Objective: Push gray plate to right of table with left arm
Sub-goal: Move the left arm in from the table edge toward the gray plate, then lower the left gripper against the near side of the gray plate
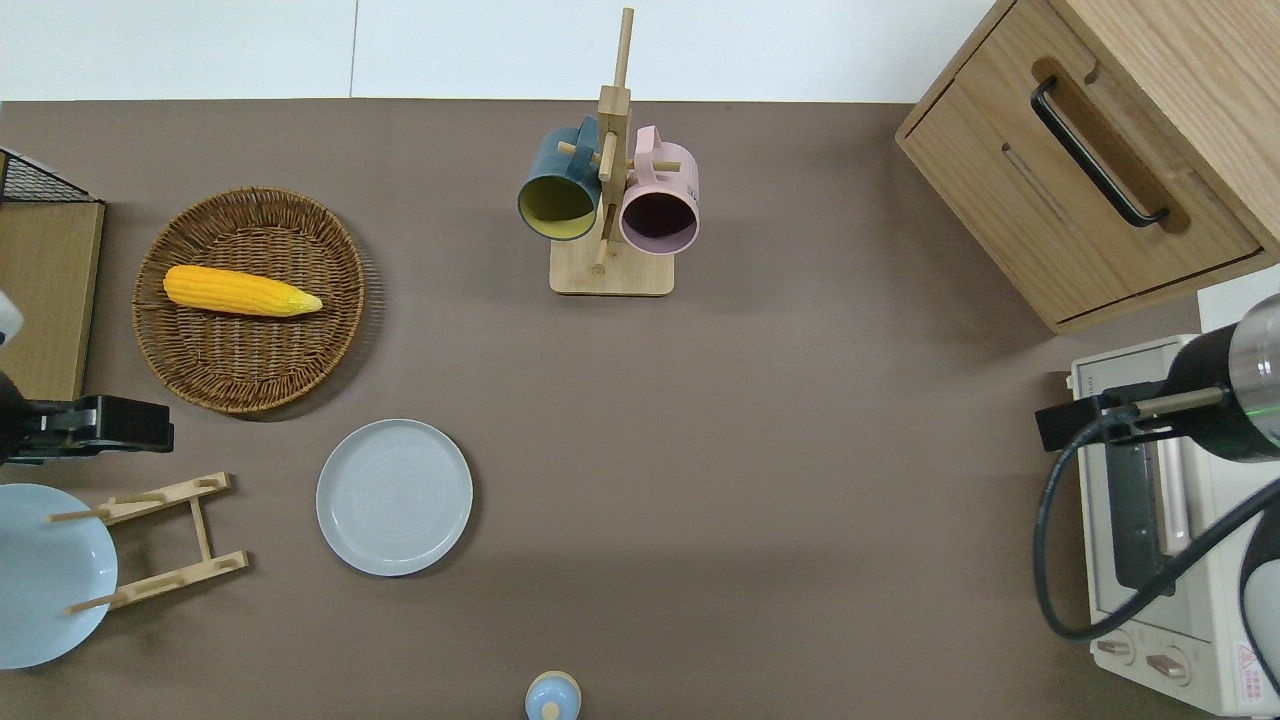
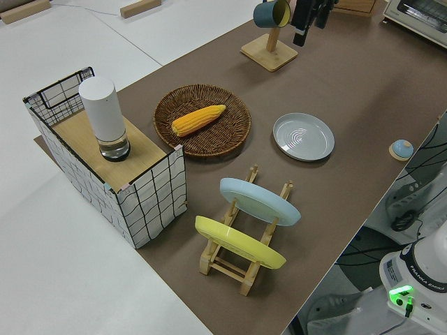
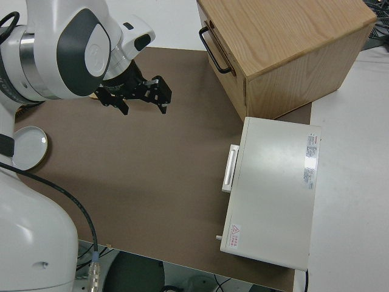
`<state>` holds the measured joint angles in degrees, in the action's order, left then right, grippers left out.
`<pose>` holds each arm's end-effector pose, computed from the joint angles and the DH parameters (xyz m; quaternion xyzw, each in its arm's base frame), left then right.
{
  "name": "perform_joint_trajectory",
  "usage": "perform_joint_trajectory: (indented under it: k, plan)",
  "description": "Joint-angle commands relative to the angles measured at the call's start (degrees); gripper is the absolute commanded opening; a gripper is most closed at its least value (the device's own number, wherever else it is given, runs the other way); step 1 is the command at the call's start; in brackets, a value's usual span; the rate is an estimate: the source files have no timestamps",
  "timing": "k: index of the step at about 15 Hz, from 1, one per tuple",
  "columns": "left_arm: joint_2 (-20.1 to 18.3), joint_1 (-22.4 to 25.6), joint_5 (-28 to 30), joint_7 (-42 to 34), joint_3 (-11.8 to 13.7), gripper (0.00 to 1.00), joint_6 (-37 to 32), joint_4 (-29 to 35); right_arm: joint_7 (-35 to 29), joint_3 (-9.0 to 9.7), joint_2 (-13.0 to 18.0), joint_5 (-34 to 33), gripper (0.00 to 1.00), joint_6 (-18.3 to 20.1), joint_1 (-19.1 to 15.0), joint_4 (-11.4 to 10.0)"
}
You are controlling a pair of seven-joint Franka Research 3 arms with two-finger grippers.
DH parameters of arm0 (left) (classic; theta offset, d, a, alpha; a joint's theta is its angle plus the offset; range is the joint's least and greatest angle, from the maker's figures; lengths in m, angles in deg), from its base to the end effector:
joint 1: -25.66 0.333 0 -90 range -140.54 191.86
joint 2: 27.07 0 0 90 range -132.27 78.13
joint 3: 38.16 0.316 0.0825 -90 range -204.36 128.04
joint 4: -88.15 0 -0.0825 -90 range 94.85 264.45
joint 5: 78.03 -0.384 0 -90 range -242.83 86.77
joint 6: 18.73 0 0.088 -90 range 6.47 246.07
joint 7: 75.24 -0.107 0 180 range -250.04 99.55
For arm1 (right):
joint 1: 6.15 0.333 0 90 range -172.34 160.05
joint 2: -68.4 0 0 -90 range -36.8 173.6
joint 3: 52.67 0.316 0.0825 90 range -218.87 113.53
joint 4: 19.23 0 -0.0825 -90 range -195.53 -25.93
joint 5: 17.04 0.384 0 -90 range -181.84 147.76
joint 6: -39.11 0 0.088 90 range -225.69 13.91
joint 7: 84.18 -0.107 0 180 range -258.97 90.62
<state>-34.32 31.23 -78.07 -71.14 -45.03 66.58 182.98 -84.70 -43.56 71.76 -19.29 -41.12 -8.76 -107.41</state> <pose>0.5059 -0.0156 0.6446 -0.9994 -0.0251 0.0199 0.0088 0.5151 0.0568 0.6562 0.9977 0.0492 -0.0388 0.0265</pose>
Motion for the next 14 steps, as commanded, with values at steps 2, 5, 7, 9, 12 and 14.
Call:
perform_joint_trajectory:
  k: [2, 5, 7, 9, 12, 14]
  plan:
    - [-2.86, 0.23, 1.27, -0.76, 0.45, 1.00, 3.72, 4.49, 0.43, 0.30, 0.60, -0.03, 0.996, 0.68, -0.46, -0.23]
    - [-2.86, 0.23, 1.27, -0.76, 0.71, 0.99, 4.77, 4.58, 0.43, 0.30, 0.60, -0.03, 0.996, 0.68, -0.46, -0.23]
    - [-2.77, 0.14, 1.27, -0.76, 0.71, 0.99, 5.30, 5.28, 0.43, 0.30, 0.60, -0.03, 0.996, 0.68, -0.46, -0.23]
    - [-2.42, 0.23, 1.27, -0.76, 0.71, 0.99, 5.83, 6.86, 0.43, 0.30, 0.60, -0.03, 0.996, 0.68, -0.46, -0.23]
    - [-2.33, 0.32, 1.19, -0.76, 1.32, 0.99, 11.52, 14.31, 0.43, 0.30, 0.60, -0.03, 0.996, 0.68, -0.46, -0.23]
    - [-2.16, 0.23, 1.19, -0.76, 1.50, 0.99, 15.05, 18.80, 0.43, 0.30, 0.60, 0.05, 0.996, 0.68, -0.46, -0.23]
